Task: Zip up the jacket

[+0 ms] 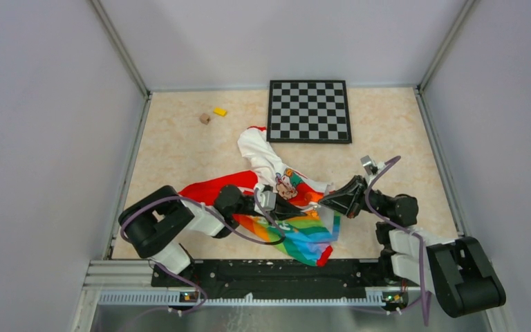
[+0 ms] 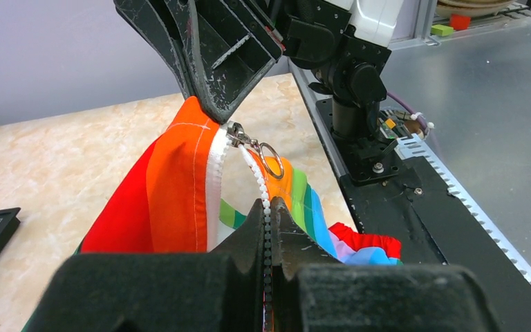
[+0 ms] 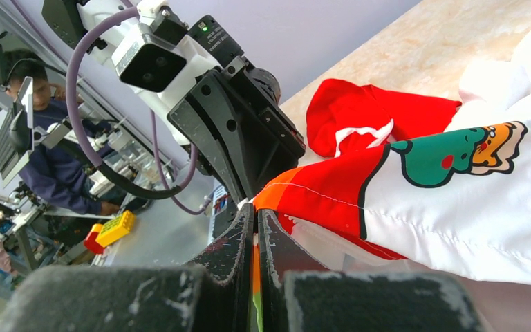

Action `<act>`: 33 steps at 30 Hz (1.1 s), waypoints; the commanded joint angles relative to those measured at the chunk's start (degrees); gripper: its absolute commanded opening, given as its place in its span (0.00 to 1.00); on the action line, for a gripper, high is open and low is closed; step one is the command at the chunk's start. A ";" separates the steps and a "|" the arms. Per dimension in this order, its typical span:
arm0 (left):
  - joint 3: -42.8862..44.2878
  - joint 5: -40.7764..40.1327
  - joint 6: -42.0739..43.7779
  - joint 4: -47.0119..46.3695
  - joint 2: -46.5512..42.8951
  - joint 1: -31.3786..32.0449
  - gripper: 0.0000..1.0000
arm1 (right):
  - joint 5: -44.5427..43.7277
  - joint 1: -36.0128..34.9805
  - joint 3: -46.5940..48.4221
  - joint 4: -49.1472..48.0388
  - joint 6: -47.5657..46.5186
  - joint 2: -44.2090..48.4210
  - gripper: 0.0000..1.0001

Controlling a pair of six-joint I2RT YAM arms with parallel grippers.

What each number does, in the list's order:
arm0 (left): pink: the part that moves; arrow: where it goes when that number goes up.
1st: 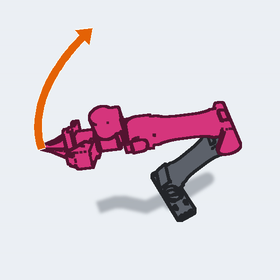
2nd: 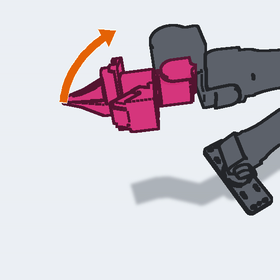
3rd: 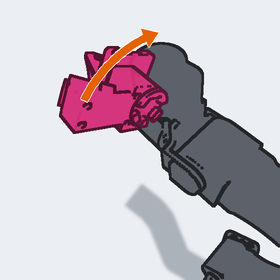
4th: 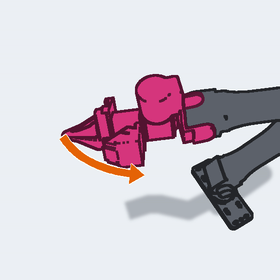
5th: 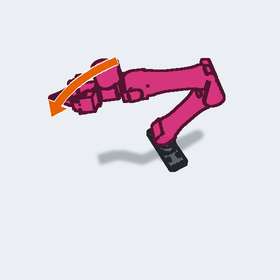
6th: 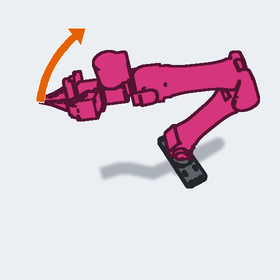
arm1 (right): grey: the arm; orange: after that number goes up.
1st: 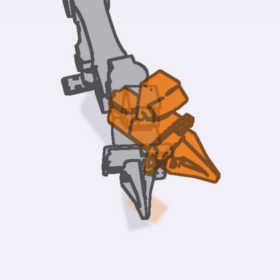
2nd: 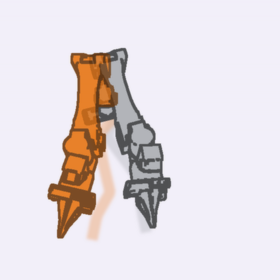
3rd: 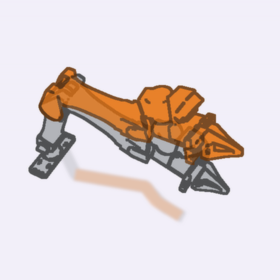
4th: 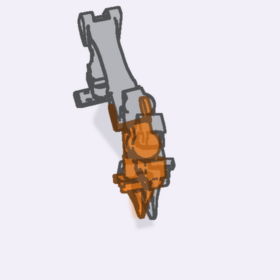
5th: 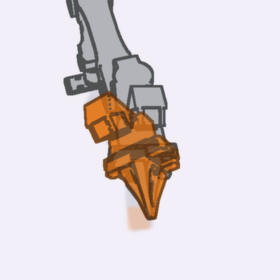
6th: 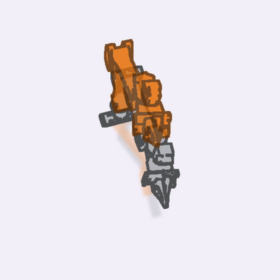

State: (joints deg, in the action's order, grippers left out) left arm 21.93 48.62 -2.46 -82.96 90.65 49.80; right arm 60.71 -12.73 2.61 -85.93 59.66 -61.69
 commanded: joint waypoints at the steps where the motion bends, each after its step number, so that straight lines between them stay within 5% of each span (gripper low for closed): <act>1: 1.63 1.09 -0.65 -2.09 0.66 -0.14 0.00 | 0.30 -0.71 -0.15 -8.55 -1.38 0.12 0.00; 33: 1.06 1.06 -4.09 -6.13 1.02 -1.37 0.00 | 0.26 -0.90 -0.33 -8.46 -1.74 0.14 0.00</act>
State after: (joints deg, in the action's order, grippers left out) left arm 22.81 48.82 -4.91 -84.47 92.38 48.66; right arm 60.71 -13.02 2.61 -85.95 59.57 -61.69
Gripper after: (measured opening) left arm 0.008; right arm 0.006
